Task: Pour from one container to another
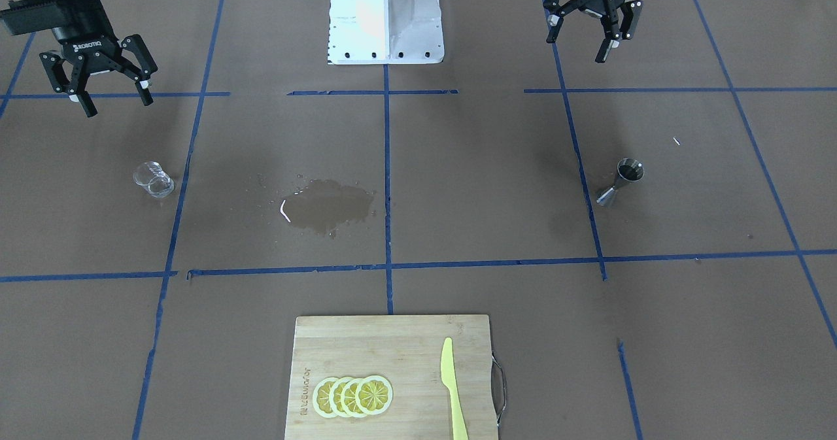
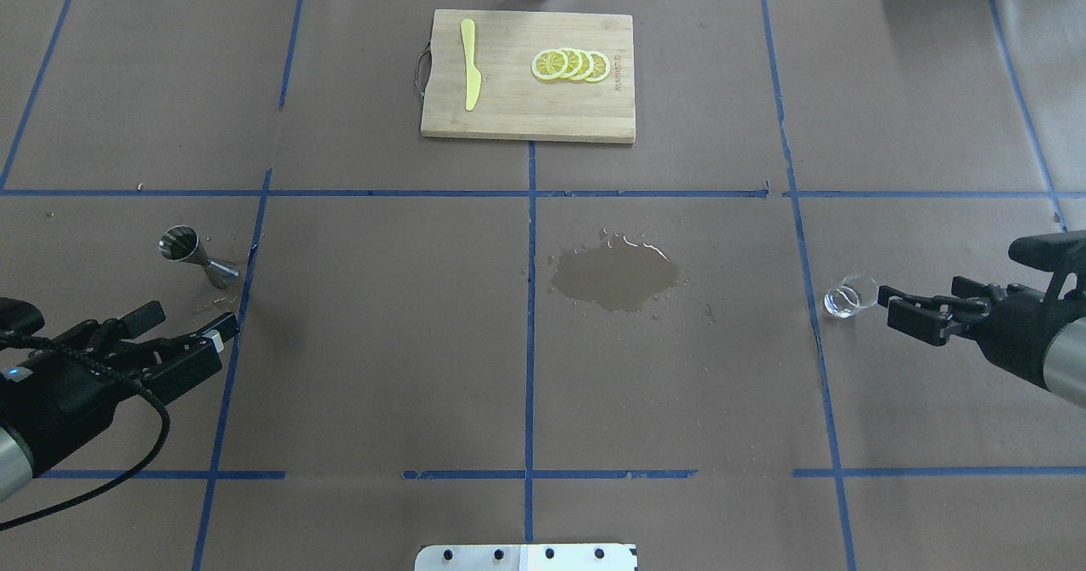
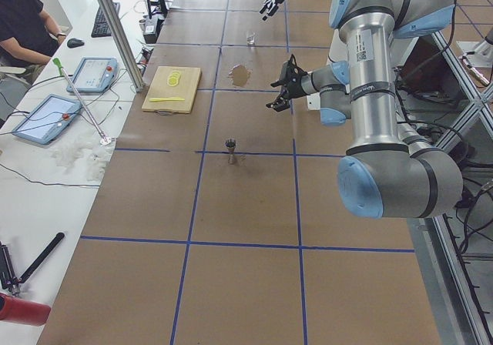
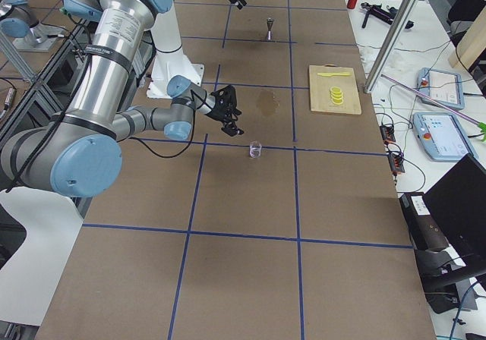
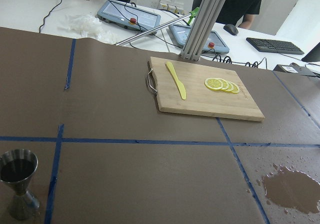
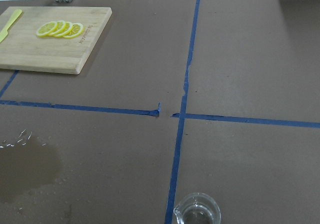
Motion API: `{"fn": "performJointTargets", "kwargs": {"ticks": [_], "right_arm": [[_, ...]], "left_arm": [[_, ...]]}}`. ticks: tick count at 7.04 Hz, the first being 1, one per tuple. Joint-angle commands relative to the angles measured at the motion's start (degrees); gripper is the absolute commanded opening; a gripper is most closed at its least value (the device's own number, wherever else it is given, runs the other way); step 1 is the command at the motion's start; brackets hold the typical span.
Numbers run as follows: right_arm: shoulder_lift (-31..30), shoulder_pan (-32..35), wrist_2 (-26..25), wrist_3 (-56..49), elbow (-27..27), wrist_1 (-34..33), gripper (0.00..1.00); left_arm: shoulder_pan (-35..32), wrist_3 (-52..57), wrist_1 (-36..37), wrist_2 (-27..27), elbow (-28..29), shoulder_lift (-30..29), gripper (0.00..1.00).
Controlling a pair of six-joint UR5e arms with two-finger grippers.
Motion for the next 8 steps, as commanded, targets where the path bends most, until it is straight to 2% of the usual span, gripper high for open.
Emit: {"fn": "performJointTargets", "kwargs": {"ticks": [1,2,3,4,5,7,8], "right_arm": [[6.1,11.1,13.0,-7.6,-0.1,-9.0,1.0],[11.4,16.3,18.4,-12.8,-0.6,-16.7,1.0],[16.7,20.3,21.5,-17.4,-1.5,-25.7,1.0],[24.0,25.1,25.6,-23.7,-4.1,-35.1,1.0],[28.7,29.5,29.3,-30.1,-6.9,-42.3,1.0],[29.5,34.0,34.1,-35.2,-11.6,-43.8,1.0],[29.5,37.0,38.4,-38.7,-14.1,-43.8,1.0]], "left_arm": [[-9.0,7.1,0.0,-8.7,0.3,-3.7,1.0],[-14.8,11.6,0.0,-15.3,2.5,-6.0,1.0],[-19.9,16.2,0.0,-22.5,5.6,-9.7,1.0],[-29.5,22.7,0.1,-31.0,8.8,-11.9,1.0],[-40.2,29.2,0.2,-41.9,13.4,-14.1,1.0],[-59.2,45.3,2.1,-60.4,25.5,-19.4,1.0],[-66.4,53.9,5.8,-66.0,30.3,-22.2,1.0]]}}
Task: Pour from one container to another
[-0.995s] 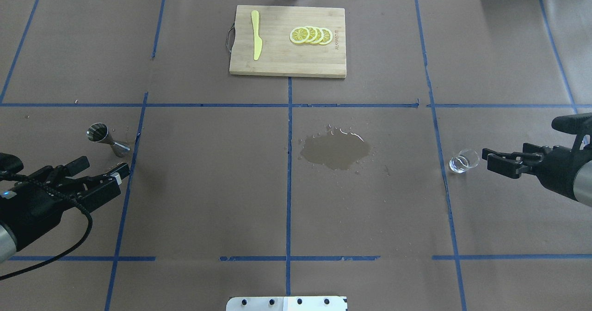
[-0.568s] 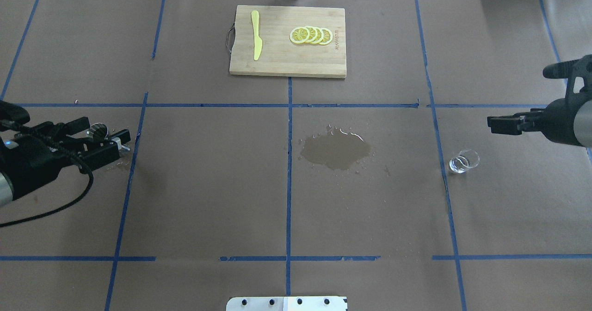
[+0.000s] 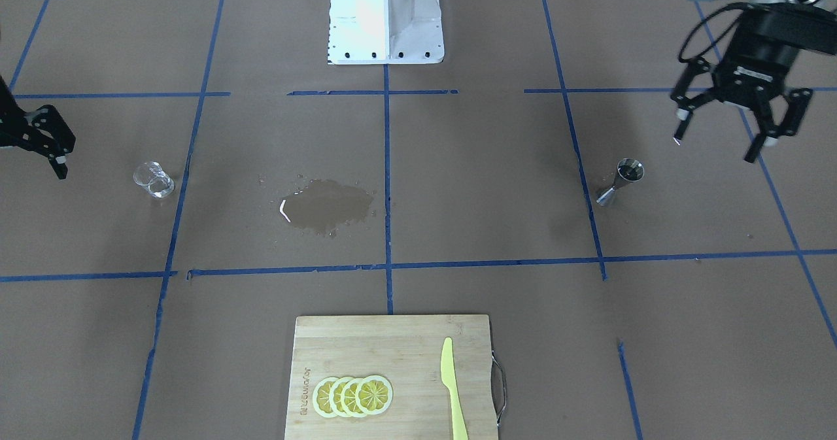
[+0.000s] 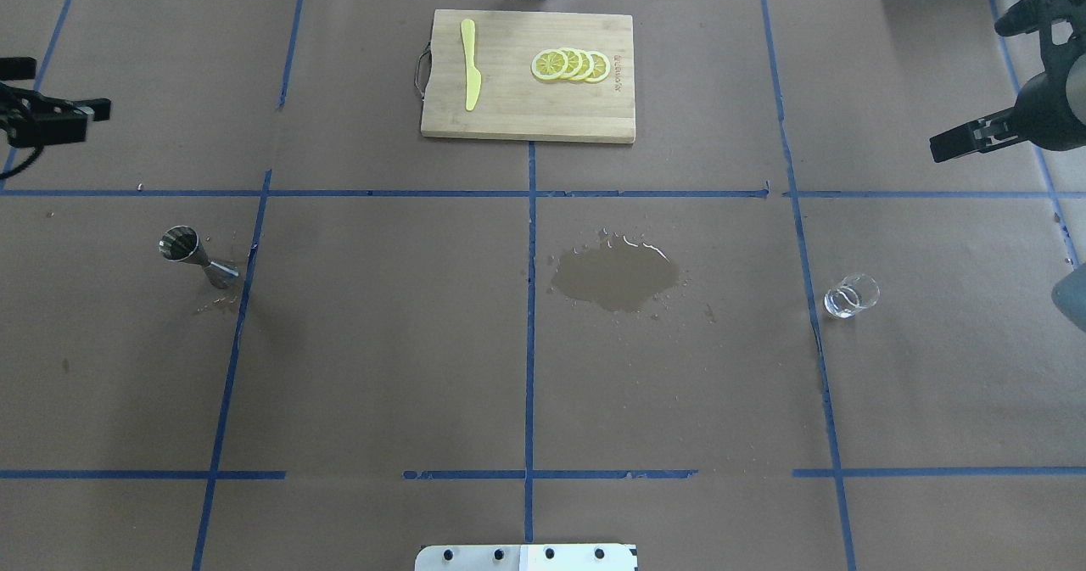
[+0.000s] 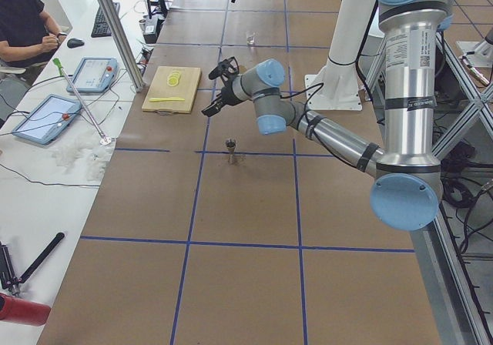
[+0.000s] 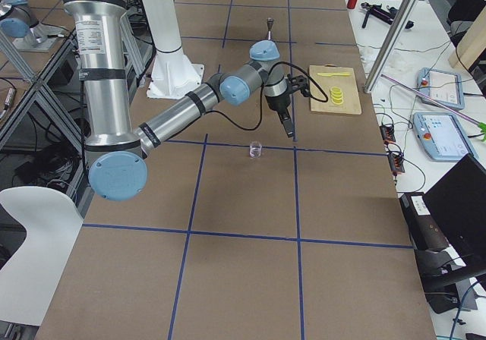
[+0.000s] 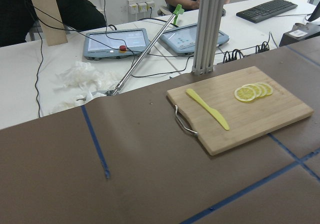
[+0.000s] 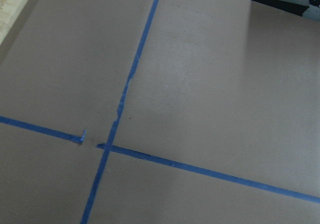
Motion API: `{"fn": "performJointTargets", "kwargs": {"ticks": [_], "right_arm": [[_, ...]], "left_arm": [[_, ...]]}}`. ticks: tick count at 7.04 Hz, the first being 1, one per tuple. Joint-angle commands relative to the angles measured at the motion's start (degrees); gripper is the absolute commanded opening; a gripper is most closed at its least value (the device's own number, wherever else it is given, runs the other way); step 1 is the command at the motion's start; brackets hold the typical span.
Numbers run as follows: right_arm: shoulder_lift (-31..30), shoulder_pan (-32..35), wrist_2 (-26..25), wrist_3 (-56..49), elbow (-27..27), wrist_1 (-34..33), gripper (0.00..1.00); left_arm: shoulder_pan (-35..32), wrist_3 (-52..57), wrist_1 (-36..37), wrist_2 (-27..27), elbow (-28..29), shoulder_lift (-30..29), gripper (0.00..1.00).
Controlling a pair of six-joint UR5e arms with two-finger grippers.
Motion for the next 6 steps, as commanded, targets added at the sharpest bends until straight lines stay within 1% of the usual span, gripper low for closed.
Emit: {"fn": "performJointTargets", "kwargs": {"ticks": [1,2,3,4,5,6], "right_arm": [[0.3,8.1,10.5,-11.0,-6.4,-0.6,1.0],[0.4,10.9,14.6,-18.7,-9.8,-0.9,1.0],[0.1,12.5,16.2,-21.5,-11.6,-1.0,1.0],[-0.7,13.2,18.9,-22.1,-12.4,-1.1,1.0],[-0.9,13.1,18.8,-21.4,-12.6,-0.6,1.0],[1.8,11.7,17.5,-21.4,-16.3,-0.4,1.0]], "left_arm": [[-15.6,17.7,8.9,-13.3,8.7,-3.9,1.0],[-18.3,23.0,15.9,-15.2,8.9,-4.3,1.0],[-20.2,30.2,23.6,-15.3,8.9,-5.5,1.0],[-23.9,39.8,30.5,-15.2,9.2,-7.3,1.0],[-25.3,42.2,31.1,-15.3,9.6,-7.0,1.0],[-25.0,41.6,27.4,-14.8,11.6,-4.4,1.0]]}}
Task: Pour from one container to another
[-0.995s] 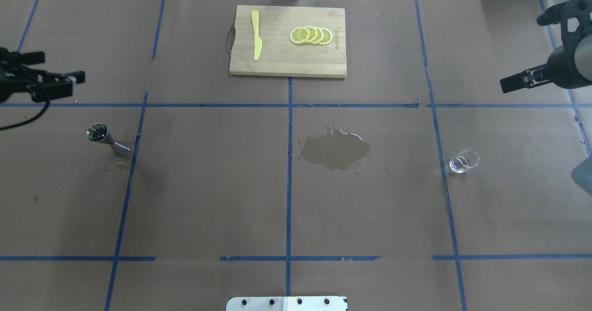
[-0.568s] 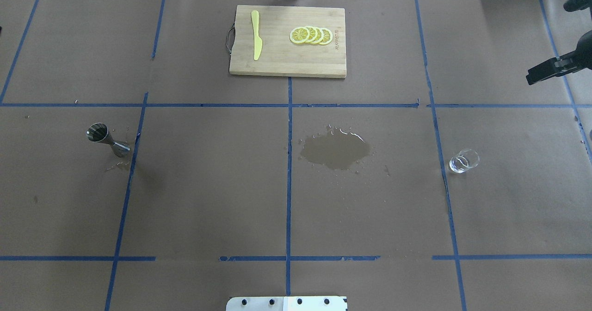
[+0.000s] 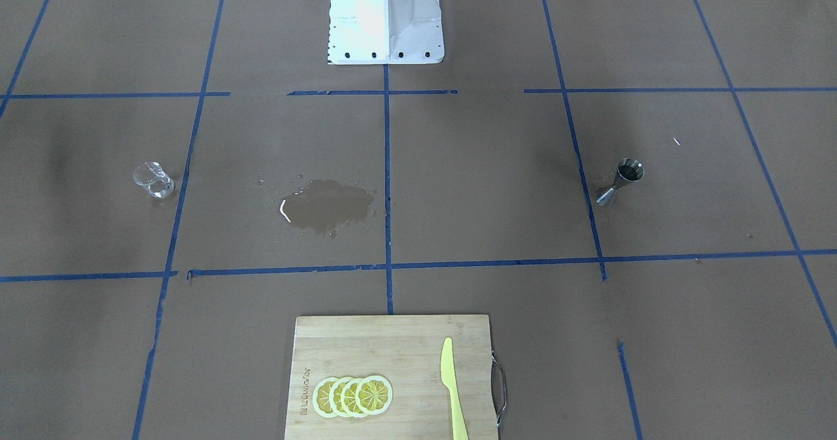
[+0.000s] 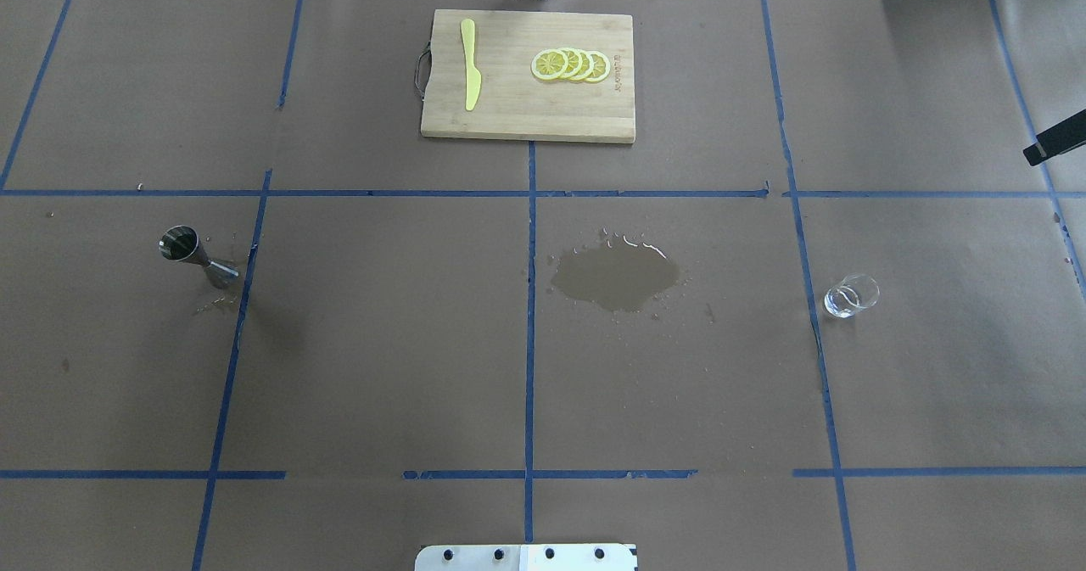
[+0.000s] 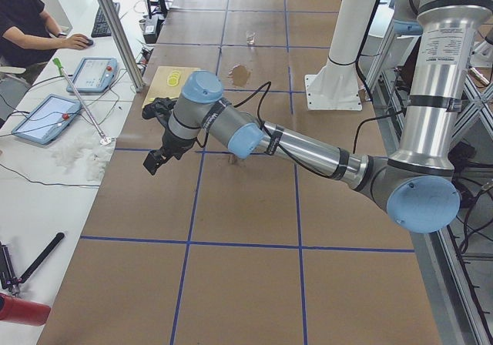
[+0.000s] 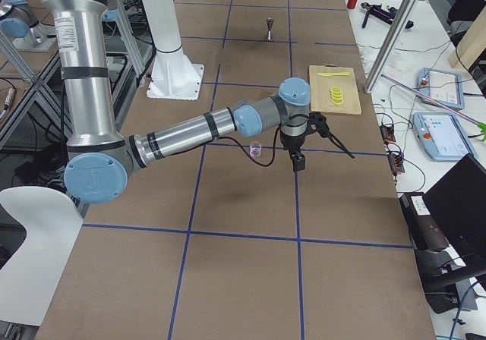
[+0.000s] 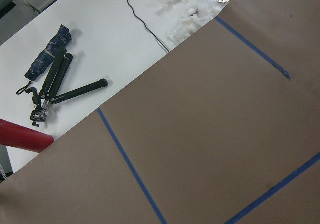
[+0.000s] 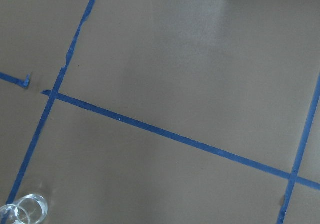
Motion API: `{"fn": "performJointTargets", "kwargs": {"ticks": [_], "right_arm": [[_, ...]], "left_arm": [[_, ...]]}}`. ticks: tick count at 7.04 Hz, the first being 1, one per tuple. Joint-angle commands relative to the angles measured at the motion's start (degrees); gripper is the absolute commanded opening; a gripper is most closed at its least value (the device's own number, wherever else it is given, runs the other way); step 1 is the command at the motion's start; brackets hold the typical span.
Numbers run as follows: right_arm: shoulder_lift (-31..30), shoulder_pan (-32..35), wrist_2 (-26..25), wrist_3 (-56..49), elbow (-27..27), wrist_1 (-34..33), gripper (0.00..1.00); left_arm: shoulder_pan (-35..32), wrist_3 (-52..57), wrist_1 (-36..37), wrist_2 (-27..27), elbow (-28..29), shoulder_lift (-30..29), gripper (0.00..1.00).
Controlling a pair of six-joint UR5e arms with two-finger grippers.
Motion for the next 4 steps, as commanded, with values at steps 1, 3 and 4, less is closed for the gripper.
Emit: {"fn": "performJointTargets", "kwargs": {"ticks": [1,3,4], "right_arm": [[1.9,-0.8,-0.7,-0.7,-5.9,0.3,1.0],[-0.3,2.9,3.8,-0.5,-6.2,0.3,1.0],[-1.2,5.4,6.0,-0.6,-6.5,0.2,1.0]], "left_arm": [[-0.8,1.8,-3.2,0.5,4.5,4.3,1.0],[-0.7,1.7,-2.3,0.3,6.9,5.1,1.0],[-0.7,1.8,2.3,0.3,8.2,4.7,1.0]]}}
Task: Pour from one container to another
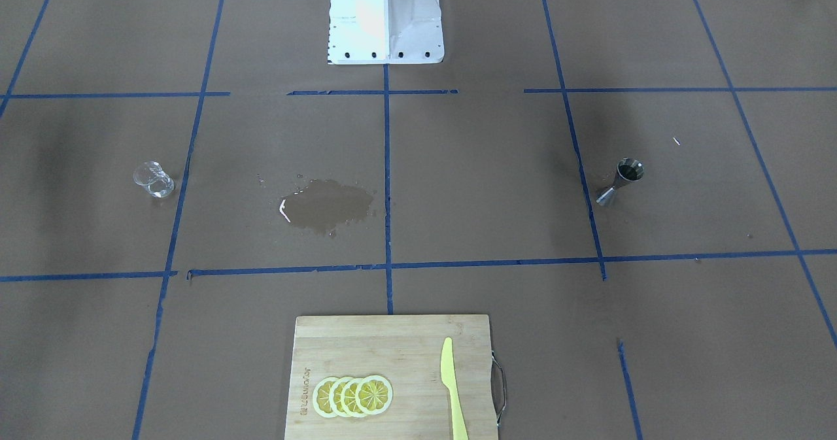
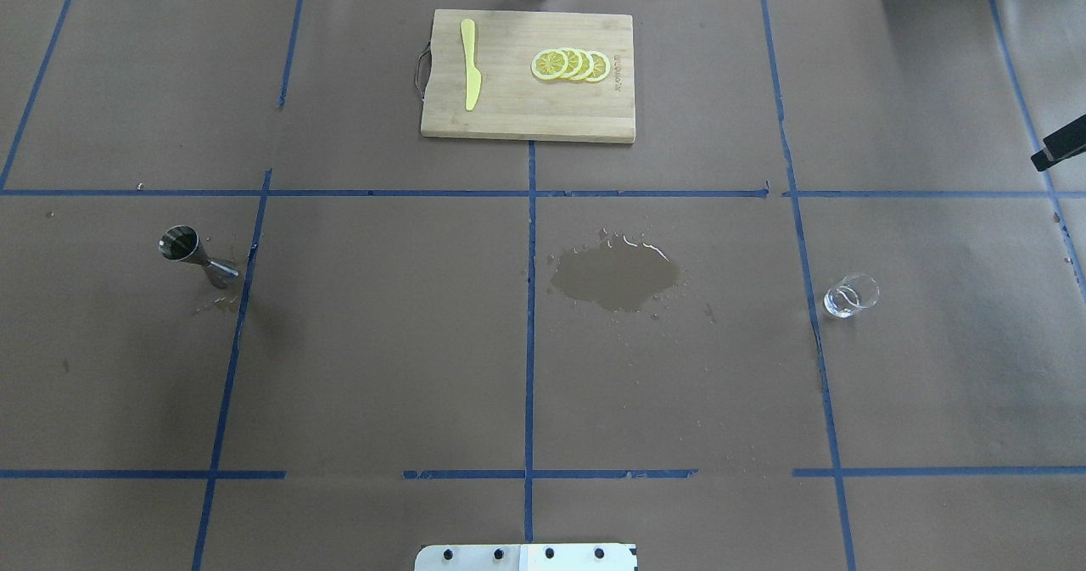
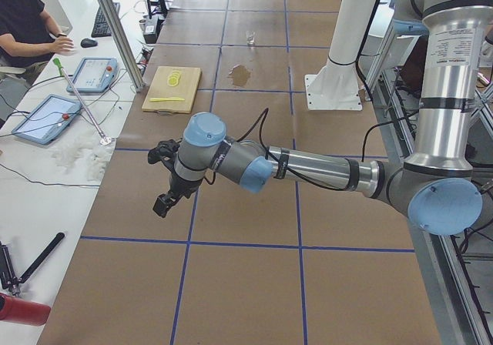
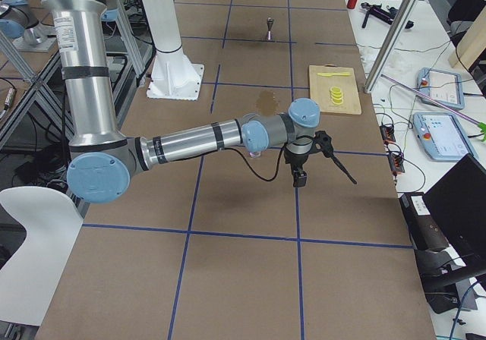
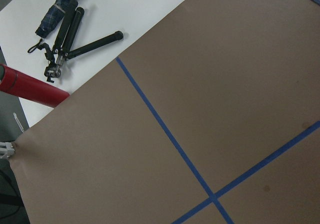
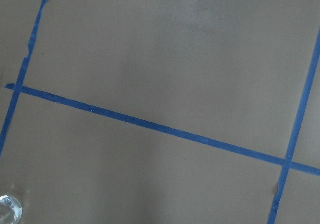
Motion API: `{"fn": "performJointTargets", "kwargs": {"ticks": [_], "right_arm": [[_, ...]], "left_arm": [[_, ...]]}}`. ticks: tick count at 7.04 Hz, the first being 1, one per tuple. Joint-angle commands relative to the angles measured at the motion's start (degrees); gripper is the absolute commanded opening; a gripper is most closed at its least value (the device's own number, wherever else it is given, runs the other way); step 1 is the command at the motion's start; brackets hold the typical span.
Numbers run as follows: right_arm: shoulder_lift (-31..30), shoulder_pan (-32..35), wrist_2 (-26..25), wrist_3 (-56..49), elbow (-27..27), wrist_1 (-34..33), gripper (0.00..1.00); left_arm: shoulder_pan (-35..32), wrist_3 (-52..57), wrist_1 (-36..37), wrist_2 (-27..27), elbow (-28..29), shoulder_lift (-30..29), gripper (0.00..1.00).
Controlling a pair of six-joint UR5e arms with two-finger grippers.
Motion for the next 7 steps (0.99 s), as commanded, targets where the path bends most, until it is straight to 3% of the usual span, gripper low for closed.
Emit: {"fn": "performJointTargets", "kwargs": {"ticks": [1,2,4,7], "right_arm": [[-3.0,4.5,2.9,-0.1,-0.4,-0.2,1.0],[-4.7,6.5,3.2,-0.2,-0.5,-0.3,1.0],[-8.5,8.5,5.4,-0.4,-0.6,-0.2,1.0],[-13.3,12.1,6.9,-6.0,-0.7,-0.1,1.0]], "left_arm": [[0.0,0.1,11.1,-0.4,0.8,-0.4,1.0],[0.0,0.0,17.2,-0.8,0.5,-1.0,1.0],[-0.2,-0.2,22.3,-11.6,1.1,-0.4,1.0],[-0.2,-5.0,21.8,-11.6,3.0,-0.8,1.0]]}}
